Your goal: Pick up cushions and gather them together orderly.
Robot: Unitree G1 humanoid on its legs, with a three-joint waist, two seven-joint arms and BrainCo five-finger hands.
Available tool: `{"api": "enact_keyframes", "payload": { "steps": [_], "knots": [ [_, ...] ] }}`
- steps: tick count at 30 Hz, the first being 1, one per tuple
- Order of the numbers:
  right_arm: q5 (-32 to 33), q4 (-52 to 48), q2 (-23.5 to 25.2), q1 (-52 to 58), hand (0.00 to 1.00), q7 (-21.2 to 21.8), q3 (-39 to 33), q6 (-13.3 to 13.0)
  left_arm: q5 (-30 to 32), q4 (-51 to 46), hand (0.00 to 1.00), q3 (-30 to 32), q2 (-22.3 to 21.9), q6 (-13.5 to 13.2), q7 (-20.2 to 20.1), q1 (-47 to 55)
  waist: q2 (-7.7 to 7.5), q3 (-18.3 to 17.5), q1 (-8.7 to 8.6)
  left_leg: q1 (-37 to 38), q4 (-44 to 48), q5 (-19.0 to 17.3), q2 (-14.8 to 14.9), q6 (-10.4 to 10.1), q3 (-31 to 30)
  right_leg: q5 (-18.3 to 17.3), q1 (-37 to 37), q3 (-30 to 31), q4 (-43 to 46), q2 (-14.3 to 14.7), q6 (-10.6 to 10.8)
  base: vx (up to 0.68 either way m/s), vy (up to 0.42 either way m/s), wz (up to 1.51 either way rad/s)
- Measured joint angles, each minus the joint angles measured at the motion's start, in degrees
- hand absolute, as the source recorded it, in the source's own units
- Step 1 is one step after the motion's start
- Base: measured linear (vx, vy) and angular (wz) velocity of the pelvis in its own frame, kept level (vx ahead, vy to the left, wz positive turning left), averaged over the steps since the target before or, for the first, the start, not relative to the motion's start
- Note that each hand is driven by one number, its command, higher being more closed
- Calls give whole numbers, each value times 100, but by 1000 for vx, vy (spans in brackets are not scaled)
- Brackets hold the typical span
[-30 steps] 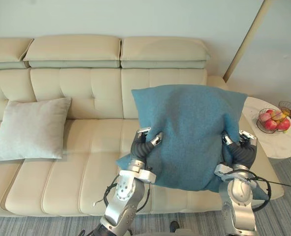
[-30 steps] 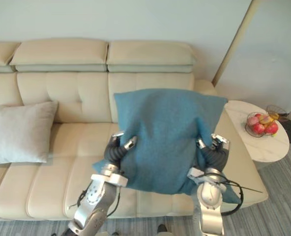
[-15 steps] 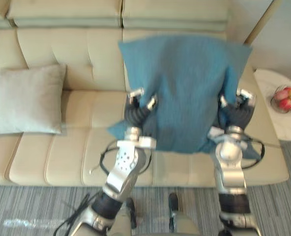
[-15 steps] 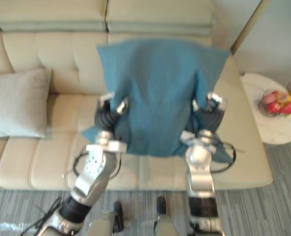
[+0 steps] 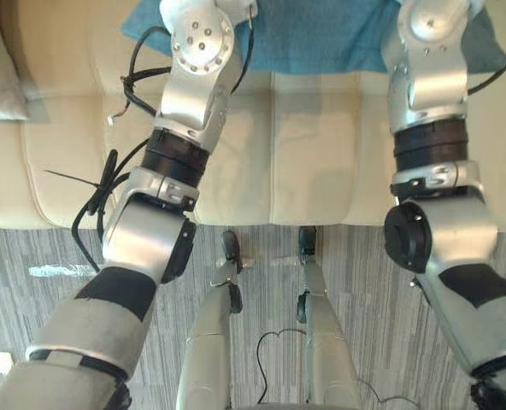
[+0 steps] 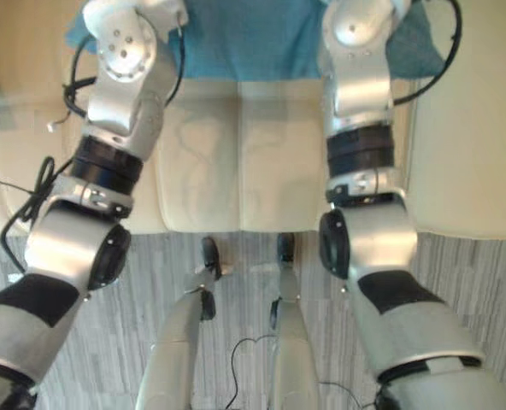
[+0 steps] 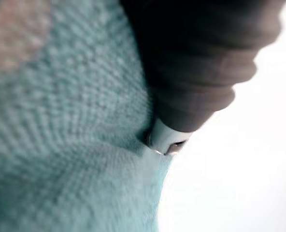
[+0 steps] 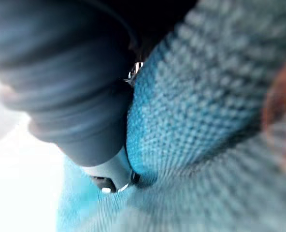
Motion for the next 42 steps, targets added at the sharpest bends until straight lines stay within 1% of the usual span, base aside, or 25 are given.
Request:
{"api": "enact_keyframes", "payload": {
  "steps": [1, 3, 6, 9, 12, 14, 17, 18, 20, 22, 23, 24, 27, 28, 29, 30, 32, 34, 35, 37, 38, 39, 40, 42],
  "knots": [
    [51, 59, -89, -45, 0, 15, 0, 61, -89, 130, 0, 93, -87, 5, -16, -20, 0, 0, 0, -71, 0, -1, 17, -2, -1, 1, -70, -23, -2, 6, -1, -11, 1, 4],
    [396, 87, -195, -34, 0, 133, -4, 131, -271, 340, 0, 280, -258, 35, -230, 2, 5, 35, 3, -208, 2, -1, 52, -4, -11, 12, -168, -102, -19, 20, 11, -4, -5, 6],
    [645, 91, -197, 39, 0, 227, 63, 136, -263, 368, 0, 299, -416, 86, -378, 245, 3, 94, 6, -209, 3, -1, 63, -4, -5, 12, -166, -122, -19, 24, 11, 1, -2, 1],
    [686, -15, -221, 445, 0, 340, 82, 133, -216, 367, 0, 460, -780, 155, -518, 734, 2, 94, 2, -190, 2, -1, 79, -4, -6, 12, -148, -121, 5, 40, 11, 0, 0, 0],
    [902, -451, -209, 1085, 0, 388, -62, 117, -206, 328, 0, 488, -915, 156, -577, 1151, 2, 94, 19, -109, -20, -1, 99, -5, 6, 11, -119, -117, 64, 68, 12, 7, -2, -5],
    [1088, -744, -204, 1496, 0, 428, -149, 46, -201, 163, 0, 494, -905, 157, -633, 1412, 2, 94, 38, 67, -153, 1, 124, -7, 39, 9, -103, -103, 190, 106, 14, 13, 1, -16],
    [1200, -1116, -220, 2053, 0, 491, -415, -54, -198, 47, 0, 544, -854, 160, -798, 1751, 2, 94, 33, 310, -183, 1, 154, -7, 58, -20, 50, -102, 315, 137, 47, 13, 1, -9],
    [1297, -1247, -241, 2250, 0, 547, -501, -129, -199, -61, 0, 606, -823, 164, -840, 1894, 2, 94, 35, 382, -183, 1, 177, -8, 67, -34, 65, -98, 424, 164, 59, 14, -8, -10],
    [1342, -1513, -304, 2617, 0, 686, -598, -205, -201, -281, 0, 696, -679, 163, -899, 2102, 2, 93, 28, 466, -183, 1, 227, -9, 81, -36, 64, -102, 567, 211, 60, 1, -9, -10],
    [1356, -1872, -357, 3089, 0, 844, -760, -243, -202, -629, 0, 720, -476, 157, -979, 2363, 1, 93, 19, 550, -184, 1, 244, -19, 82, -137, 69, -108, 739, 233, 29, -5, -9, 2],
    [1364, -2104, -389, 3391, 0, 901, -821, -263, -203, -836, 0, 718, -380, 152, -991, 2522, 0, 92, 22, 603, -183, -5, 244, -28, 83, -223, 85, -111, 832, 233, 18, -5, -27, 10],
    [1390, -2371, -472, 3863, 0, 1033, -833, -281, -204, -1071, 0, 717, -255, 133, -1015, 2750, 0, 92, 16, 728, -182, -54, 244, -99, 66, -369, 211, -125, 891, 230, -14, 1, -29, 13],
    [1384, -2965, -503, 4890, 0, 1274, -930, -304, -198, -1588, 0, 683, -68, 94, -1132, 3359, -7, 86, 20, 1054, -174, -87, 259, -146, -9, -587, 563, -168, 959, 240, -58, 6, -48, 16],
    [1372, -3336, -486, 5493, 0, 1377, -968, -376, -190, -1943, 0, 599, -46, 51, -1192, 3747, -23, 72, 19, 1221, -162, -156, 254, -207, -33, -785, 764, -175, 977, 232, -93, 10, -51, 24],
    [1327, -3629, -447, 5927, 0, 1482, -991, -453, -121, -2243, 0, 507, -32, -5, -1268, 4095, -27, 66, 24, 1323, -134, -182, 250, -224, -61, -956, 903, -196, 998, 218, -119, 2, -88, 21],
    [1276, -3891, -306, 6423, 0, 1616, -993, -532, -31, -2572, 0, 386, -5, -59, -1378, 4543, -27, 57, 45, 1445, -134, -222, 277, -254, -86, -1045, 993, -253, 1076, 234, -151, -7, -80, 13],
    [1272, -4085, 172, 7249, 0, 1888, -988, -615, 52, -2855, 0, 114, -43, -101, -1656, 5338, -20, -1, 41, 1675, -172, -224, 318, -283, -139, -1140, 1190, -311, 1154, 285, -191, 11, -86, 6],
    [1316, -3966, 817, 8178, 0, 2293, -896, -618, 162, -2864, 0, -275, -236, -46, -2057, 6332, -23, -207, 54, 2009, -322, -204, 331, -326, -140, -1219, 1449, -332, 1178, 312, -222, 56, -70, 5],
    [1349, -3908, 987, 8438, 0, 2411, -866, -620, 205, -2854, 0, -356, -337, -2, -2176, 6616, -28, -261, 54, 2134, -364, -191, 330, -339, -134, -1244, 1537, -331, 1192, 314, -239, 77, -44, 2],
    [1467, -3552, 1356, 9024, 0, 2717, -791, -620, 369, -2767, 0, -503, -586, 83, -2474, 7297, -14, -438, 51, 2513, -509, -191, 316, -346, -129, -1354, 1847, -341, 1215, 312, -232, 71, -30, 3],
    [1517, -3303, 1476, 9259, 0, 2838, -786, -619, 480, -2652, 0, -529, -656, 101, -2596, 7534, -8, -596, 51, 2626, -558, -191, 312, -346, -135, -1390, 1942, -385, 1219, 310, -251, 75, -44, 9],
    [1521, -2826, 1609, 9472, 0, 2965, -793, -608, 666, -2330, 0, -464, -751, 151, -2728, 7770, -4, -788, 49, 2820, -611, -200, 314, -354, -137, -1447, 2128, -433, 1215, 310, -259, 70, -46, 9],
    [1522, -2614, 1659, 9530, 0, 3014, -796, -601, 720, -2190, 0, -424, -778, 172, -2768, 7866, -6, -838, 49, 2935, -653, -201, 313, -356, -137, -1472, 2225, -443, 1212, 311, -261, 63, -43, 8],
    [1607, -1824, 1822, 9671, 0, 3156, -798, -543, 924, -1596, 0, -265, -816, 263, -2869, 8113, 3, -1017, 49, 3318, -773, -210, 310, -377, -121, -1548, 2556, -459, 1198, 312, -270, 0, 0, 0]
  ]
}}
